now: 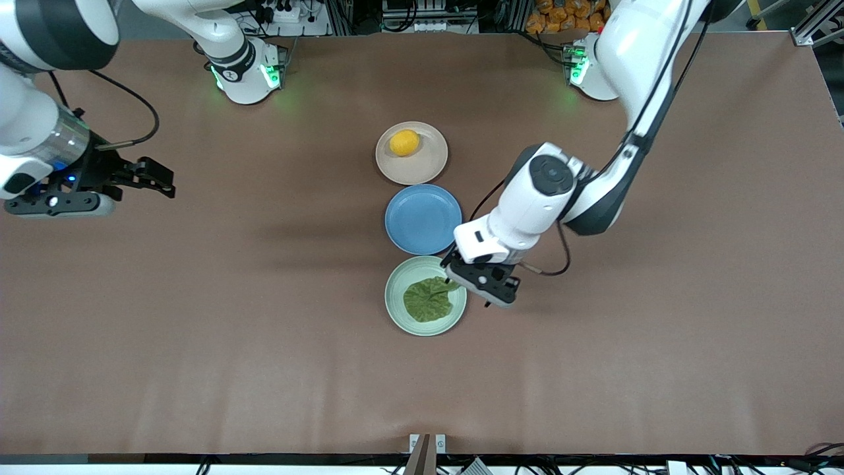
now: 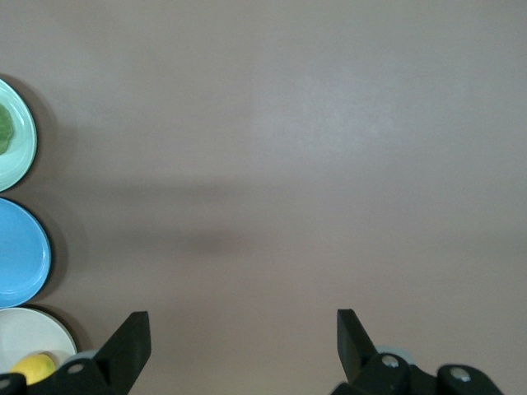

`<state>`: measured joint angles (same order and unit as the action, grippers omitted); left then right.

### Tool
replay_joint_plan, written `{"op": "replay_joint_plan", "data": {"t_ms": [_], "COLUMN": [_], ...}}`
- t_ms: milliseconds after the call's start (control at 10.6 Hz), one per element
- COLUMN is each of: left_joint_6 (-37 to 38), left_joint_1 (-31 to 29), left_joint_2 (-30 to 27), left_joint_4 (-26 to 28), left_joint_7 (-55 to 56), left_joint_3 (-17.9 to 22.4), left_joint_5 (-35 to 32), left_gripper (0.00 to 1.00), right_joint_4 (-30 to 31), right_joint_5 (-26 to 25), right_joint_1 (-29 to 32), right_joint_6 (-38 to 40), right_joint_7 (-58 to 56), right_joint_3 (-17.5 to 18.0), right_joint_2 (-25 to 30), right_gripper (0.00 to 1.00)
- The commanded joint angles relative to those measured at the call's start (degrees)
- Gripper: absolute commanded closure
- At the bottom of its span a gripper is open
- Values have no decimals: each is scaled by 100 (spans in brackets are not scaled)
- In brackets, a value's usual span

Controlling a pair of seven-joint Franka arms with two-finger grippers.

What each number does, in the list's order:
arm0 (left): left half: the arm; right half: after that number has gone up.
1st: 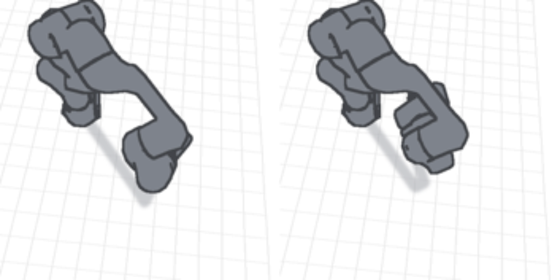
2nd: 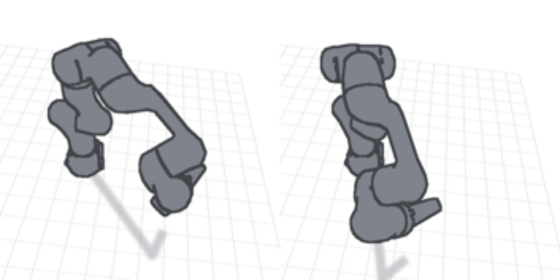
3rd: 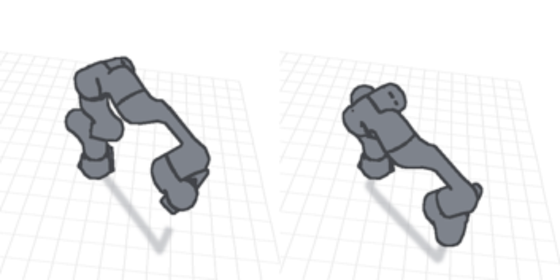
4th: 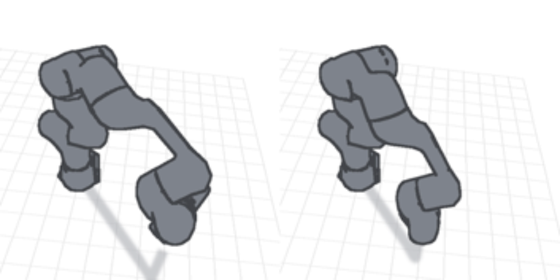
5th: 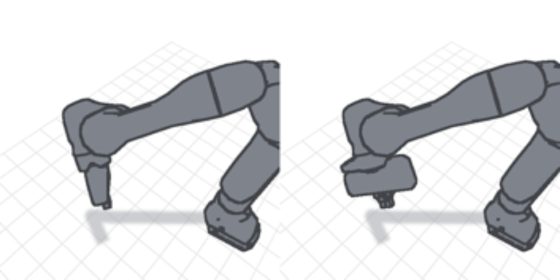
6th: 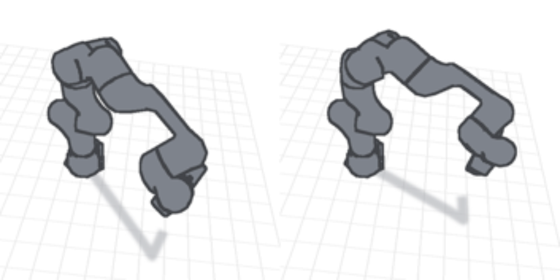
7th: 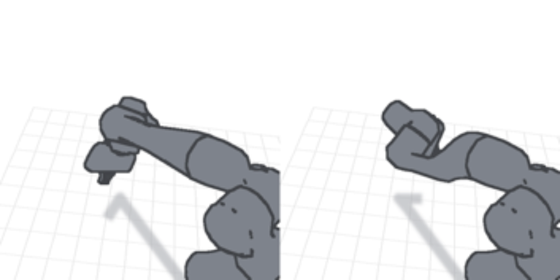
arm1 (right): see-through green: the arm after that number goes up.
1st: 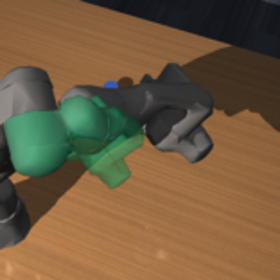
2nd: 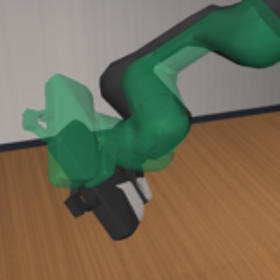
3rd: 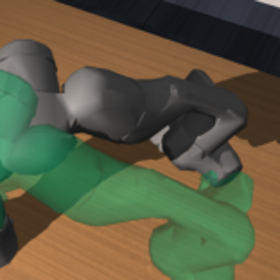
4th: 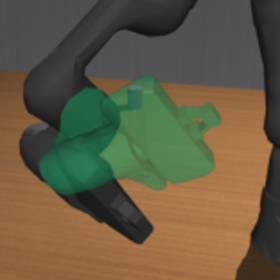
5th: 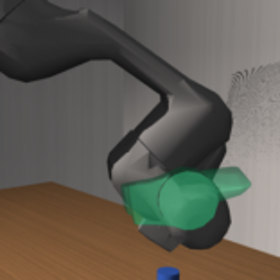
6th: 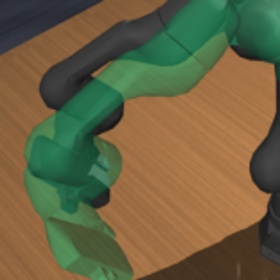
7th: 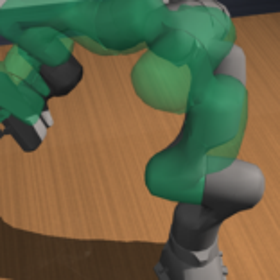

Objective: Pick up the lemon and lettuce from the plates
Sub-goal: 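Grasp the lettuce with the left gripper while the right gripper reaches the lemon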

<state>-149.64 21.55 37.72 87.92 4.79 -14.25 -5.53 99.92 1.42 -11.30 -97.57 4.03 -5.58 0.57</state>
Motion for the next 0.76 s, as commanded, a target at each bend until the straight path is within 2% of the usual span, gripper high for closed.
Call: {"op": "replay_joint_plan", "data": {"t_ms": [0, 284, 662], "left_joint_6": [-933, -953, -1110], "left_joint_1": [296, 674, 754], "left_joint_2": [735, 920, 1254], "left_joint_4": [-197, -232, -223], "left_joint_7": [-75, -31, -66], "left_joint_3": [89, 379, 379], "left_joint_5": [-256, -247, -256], "left_gripper": [0, 0, 0], "right_joint_4": [845, 1196, 1337], "right_joint_5": [7, -2, 51], "right_joint_1": [-311, -855, -1935], "right_joint_6": [-386, -377, -394], "right_joint_7": [571, 1668, 3451], "right_joint_3": [4, 57, 92], "right_joint_2": [541, 602, 497], "right_gripper": [0, 0, 0]}}
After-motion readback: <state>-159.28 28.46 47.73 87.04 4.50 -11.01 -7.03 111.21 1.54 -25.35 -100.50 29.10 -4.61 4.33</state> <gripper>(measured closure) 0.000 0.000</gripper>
